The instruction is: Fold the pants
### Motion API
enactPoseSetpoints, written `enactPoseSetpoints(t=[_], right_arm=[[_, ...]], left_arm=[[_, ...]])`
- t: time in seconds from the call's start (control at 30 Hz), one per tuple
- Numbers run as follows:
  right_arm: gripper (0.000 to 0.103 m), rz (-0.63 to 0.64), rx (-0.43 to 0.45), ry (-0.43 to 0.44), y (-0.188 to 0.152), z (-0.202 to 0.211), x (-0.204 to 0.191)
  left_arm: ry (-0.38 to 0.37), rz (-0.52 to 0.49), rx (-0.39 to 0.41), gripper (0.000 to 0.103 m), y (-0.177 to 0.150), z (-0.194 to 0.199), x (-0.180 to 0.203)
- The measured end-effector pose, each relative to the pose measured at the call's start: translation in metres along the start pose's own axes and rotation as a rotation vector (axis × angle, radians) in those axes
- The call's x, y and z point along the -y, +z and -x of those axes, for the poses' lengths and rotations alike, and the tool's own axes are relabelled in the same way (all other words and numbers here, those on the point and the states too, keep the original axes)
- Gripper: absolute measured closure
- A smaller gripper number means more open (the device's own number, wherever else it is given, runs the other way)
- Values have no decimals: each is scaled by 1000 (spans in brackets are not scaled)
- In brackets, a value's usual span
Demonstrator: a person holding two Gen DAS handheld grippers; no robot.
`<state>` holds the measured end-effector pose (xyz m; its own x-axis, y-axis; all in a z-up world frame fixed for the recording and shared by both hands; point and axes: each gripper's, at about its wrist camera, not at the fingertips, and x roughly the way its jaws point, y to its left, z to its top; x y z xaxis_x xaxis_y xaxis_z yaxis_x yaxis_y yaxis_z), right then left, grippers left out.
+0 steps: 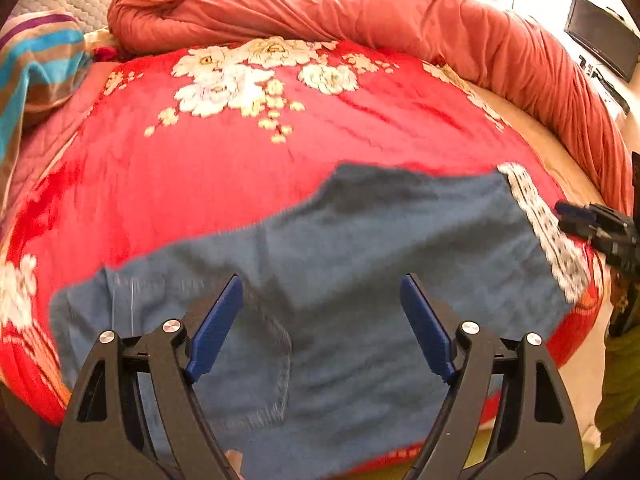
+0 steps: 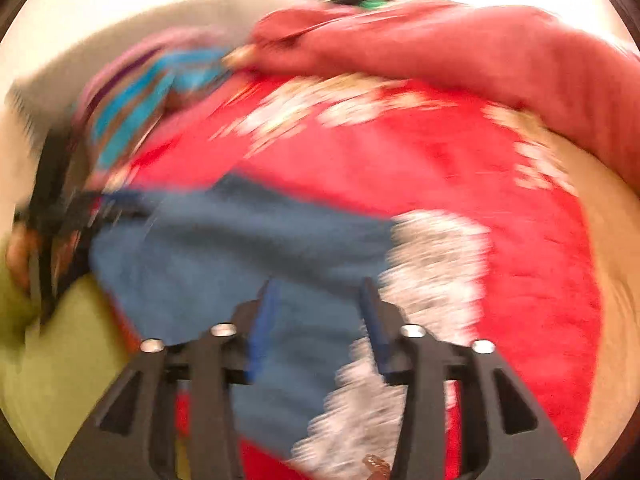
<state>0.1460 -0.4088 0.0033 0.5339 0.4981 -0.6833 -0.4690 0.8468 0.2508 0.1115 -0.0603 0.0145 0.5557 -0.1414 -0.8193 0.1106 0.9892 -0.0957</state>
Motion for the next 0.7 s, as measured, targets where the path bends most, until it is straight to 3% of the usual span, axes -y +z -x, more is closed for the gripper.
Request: enactPoseSetpoints(t=[0.07, 0.23, 0.53, 0.57, 0.6, 0.63, 0.67, 0.7], right_arm=[[58, -91, 12, -24, 12, -4, 31], [58, -173, -28, 4, 23, -31, 69], [58, -179, -128, 60, 26, -86, 77], [61, -177, -124, 63, 24, -86, 77], [67, -173, -121, 65, 23, -85, 77], [71, -172, -119, 68, 23, -83, 76], [74, -162, -114, 80, 21, -78, 73], [77, -146, -107, 86, 22, -75, 70]], left_arm=[[4, -1, -12, 30, 13, -10, -1], [-26, 30, -63, 30, 40, -42, -5], [-77, 72, -146, 32, 60, -110, -10], [-62, 54, -154, 37, 59, -113, -7], [-34, 7, -148, 52, 57, -114, 1], [-59, -17, -135, 63, 56, -110, 6], [-92, -12, -133, 92, 57, -107, 8], [-112, -1, -131, 100, 58, -103, 9]])
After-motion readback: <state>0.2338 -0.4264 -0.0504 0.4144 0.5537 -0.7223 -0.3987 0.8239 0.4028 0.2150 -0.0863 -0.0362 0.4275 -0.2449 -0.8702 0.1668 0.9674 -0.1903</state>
